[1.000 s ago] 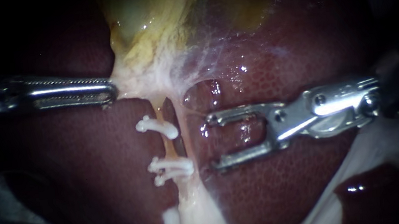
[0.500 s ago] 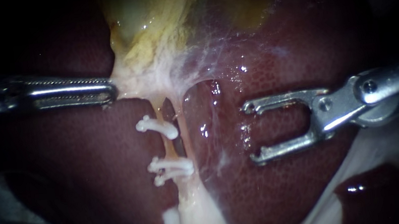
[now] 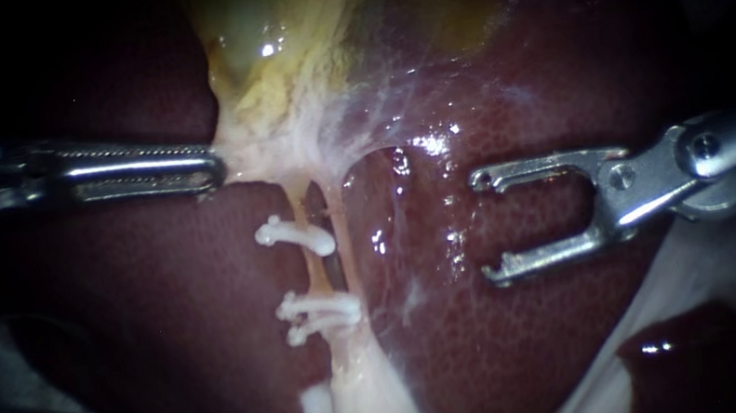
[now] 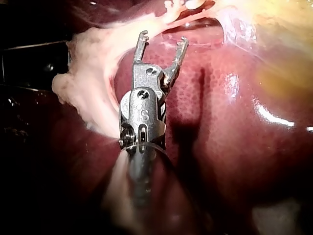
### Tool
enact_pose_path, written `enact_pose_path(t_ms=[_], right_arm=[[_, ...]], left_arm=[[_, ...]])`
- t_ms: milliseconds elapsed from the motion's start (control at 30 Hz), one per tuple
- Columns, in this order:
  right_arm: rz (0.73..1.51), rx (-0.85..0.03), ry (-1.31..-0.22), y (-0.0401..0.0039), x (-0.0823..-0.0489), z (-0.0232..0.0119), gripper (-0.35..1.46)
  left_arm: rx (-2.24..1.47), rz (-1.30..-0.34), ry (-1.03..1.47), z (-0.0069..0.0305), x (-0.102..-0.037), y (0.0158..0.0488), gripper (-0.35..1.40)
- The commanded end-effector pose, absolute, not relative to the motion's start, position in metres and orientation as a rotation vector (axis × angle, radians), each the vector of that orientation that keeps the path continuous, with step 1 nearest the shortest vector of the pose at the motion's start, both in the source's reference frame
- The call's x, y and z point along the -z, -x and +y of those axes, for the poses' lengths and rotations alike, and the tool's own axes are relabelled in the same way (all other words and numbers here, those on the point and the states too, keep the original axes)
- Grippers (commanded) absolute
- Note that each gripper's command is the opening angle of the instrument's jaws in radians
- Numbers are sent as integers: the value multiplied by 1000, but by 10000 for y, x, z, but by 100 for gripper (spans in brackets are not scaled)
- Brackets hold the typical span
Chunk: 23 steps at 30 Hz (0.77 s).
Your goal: Going back third clip left tube
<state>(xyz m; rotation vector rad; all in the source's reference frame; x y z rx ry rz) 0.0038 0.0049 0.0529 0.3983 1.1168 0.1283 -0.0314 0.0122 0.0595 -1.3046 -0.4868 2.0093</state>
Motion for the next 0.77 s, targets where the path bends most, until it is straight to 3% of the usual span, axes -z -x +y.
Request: enact_pose_path(t_ms=[33,767], right_arm=[[1118,-128,-398,-38,-529,49,50],[1121,-122,-405,-32,-527,48,50]], left_arm=[[-2009,-483,1305,123,-600,316,-35],[-2021,-475,1285,125,-630,331,-35]])
